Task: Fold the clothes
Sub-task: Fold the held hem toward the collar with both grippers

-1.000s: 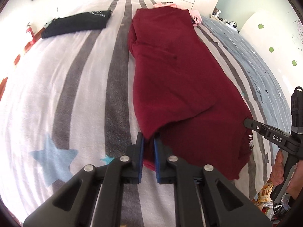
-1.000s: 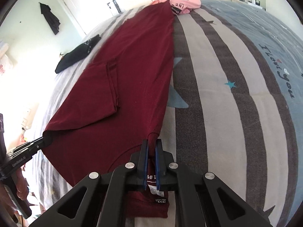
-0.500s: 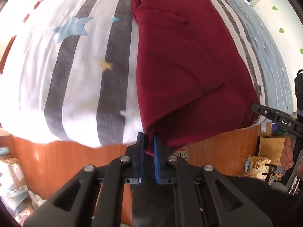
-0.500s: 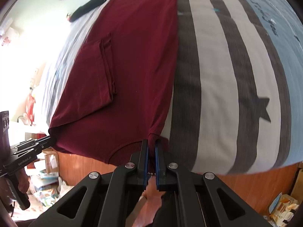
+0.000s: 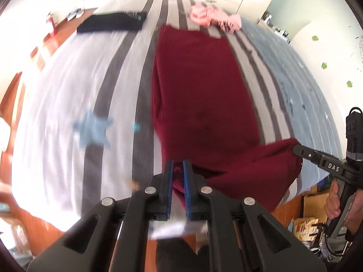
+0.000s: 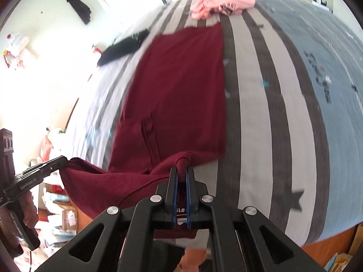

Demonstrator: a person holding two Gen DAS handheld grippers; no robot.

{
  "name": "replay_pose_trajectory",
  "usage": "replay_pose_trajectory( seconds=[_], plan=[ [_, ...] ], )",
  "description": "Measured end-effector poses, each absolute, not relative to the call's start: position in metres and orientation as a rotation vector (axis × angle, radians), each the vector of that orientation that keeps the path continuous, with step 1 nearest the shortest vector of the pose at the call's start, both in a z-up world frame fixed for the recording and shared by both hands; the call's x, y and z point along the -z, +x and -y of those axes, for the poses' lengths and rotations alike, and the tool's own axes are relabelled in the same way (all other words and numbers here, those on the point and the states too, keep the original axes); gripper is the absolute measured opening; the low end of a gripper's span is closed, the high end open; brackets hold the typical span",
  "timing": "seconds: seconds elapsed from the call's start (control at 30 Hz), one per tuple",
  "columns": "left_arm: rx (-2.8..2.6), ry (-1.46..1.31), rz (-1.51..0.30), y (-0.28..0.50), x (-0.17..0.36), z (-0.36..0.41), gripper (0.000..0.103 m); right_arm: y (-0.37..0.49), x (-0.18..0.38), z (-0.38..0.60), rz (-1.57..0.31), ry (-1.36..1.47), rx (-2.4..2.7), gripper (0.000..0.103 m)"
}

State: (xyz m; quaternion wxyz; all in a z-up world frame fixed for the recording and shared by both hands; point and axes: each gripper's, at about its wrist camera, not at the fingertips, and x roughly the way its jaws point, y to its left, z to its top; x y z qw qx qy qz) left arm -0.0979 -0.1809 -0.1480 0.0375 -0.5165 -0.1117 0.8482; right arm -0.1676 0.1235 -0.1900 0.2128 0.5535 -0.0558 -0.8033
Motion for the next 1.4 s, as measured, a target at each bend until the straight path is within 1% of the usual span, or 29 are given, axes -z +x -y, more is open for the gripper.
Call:
replay_pose_trajectory(
  seconds=[0.13, 0.2, 0.23, 0.27, 0.33, 0.37, 0.4, 0.53, 0.6, 0.7, 0.73, 0.8, 0.83, 0.87, 0.9, 0.93, 0.97, 1.0, 1.03, 1.07, 1.13, 1.23, 1.33, 1.4],
  plan=[
    [-2.636, -1.458, 0.291, -0.169, 0.147, 0.2, 0.007, -0.218, 0.178, -0.11, 0.143, 1.465, 2.317, 0.005],
    [-2.643, -1.41, 0.249, -0.21, 0.148, 0.208, 0.007, -0.248, 0.179, -0.102, 0.166, 1.432, 2.357, 0.005],
    [-2.648, -1.393, 0.226, -0.237, 0.149, 0.209, 0.005, -0.262, 0.183, -0.099, 0.174, 1.421, 2.372, 0.005],
    [-2.649, -1.385, 0.207, -0.255, 0.155, 0.212, 0.0, -0.277, 0.187, -0.096, 0.182, 1.409, 2.387, 0.005],
    [-2.649, -1.373, 0.171, -0.284, 0.17, 0.219, 0.0, -0.305, 0.196, -0.091, 0.199, 1.399, 2.41, 0.004],
    [-2.648, -1.368, 0.17, -0.299, 0.177, 0.222, 0.0, -0.319, 0.202, -0.09, 0.219, 1.404, 2.416, 0.0],
    [-2.646, -1.364, 0.175, -0.315, 0.183, 0.225, 0.0, -0.334, 0.208, -0.09, 0.238, 1.408, 2.423, 0.0],
    [-2.629, -1.44, 0.135, -0.342, 0.218, 0.23, 0.0, -0.383, 0.23, -0.088, 0.221, 1.431, 2.446, 0.0],
    [-2.611, -1.472, 0.181, -0.358, 0.237, 0.229, 0.0, -0.4, 0.242, -0.087, 0.201, 1.444, 2.429, 0.0],
    [-2.605, -1.498, 0.237, -0.344, 0.247, 0.238, 0.001, -0.403, 0.251, -0.088, 0.17, 1.419, 2.385, 0.0],
    [-2.586, -1.519, 0.259, -0.337, 0.251, 0.24, 0.004, -0.402, 0.254, -0.088, 0.16, 1.407, 2.372, 0.001],
    [-2.56, -1.561, 0.291, -0.321, 0.259, 0.243, 0.022, -0.395, 0.26, -0.089, 0.13, 1.411, 2.347, 0.003],
    [-2.546, -1.581, 0.304, -0.312, 0.263, 0.244, 0.026, -0.392, 0.263, -0.09, 0.127, 1.422, 2.326, 0.009],
    [-2.534, -1.603, 0.322, -0.305, 0.267, 0.244, 0.033, -0.388, 0.267, -0.089, 0.119, 1.432, 2.312, 0.018],
    [-2.522, -1.626, 0.34, -0.298, 0.27, 0.243, 0.041, -0.384, 0.27, -0.089, 0.108, 1.439, 2.298, 0.022],
    [-2.51, -1.648, 0.358, -0.29, 0.273, 0.243, 0.045, -0.382, 0.273, -0.089, 0.104, 1.449, 2.281, 0.027],
    [-2.505, -1.668, 0.363, -0.284, 0.276, 0.242, 0.05, -0.379, 0.277, -0.088, 0.099, 1.459, 2.264, 0.031],
    [-2.501, -1.694, 0.37, -0.28, 0.28, 0.24, 0.051, -0.377, 0.281, -0.088, 0.096, 1.47, 2.253, 0.033],
    [-2.488, -1.708, 0.397, -0.277, 0.283, 0.239, 0.051, -0.376, 0.285, -0.088, 0.093, 1.481, 2.242, 0.037],
    [-2.474, -1.712, 0.424, -0.276, 0.285, 0.238, 0.051, -0.374, 0.289, -0.088, 0.09, 1.492, 2.231, 0.038],
    [-2.453, -1.709, 0.458, -0.276, 0.288, 0.233, 0.051, -0.373, 0.295, -0.088, 0.098, 1.506, 2.209, 0.038],
    [-2.461, -1.74, 0.443, -0.279, 0.296, 0.226, 0.051, -0.374, 0.303, -0.085, 0.09, 1.519, 2.186, 0.038],
    [-2.452, -1.793, 0.482, -0.28, 0.305, 0.227, 0.051, -0.375, 0.311, -0.084, 0.08, 1.536, 2.18, 0.038],
    [-2.45, -1.788, 0.474, -0.278, 0.304, 0.224, 0.051, -0.376, 0.313, -0.084, 0.086, 1.538, 2.177, 0.038]
  ],
)
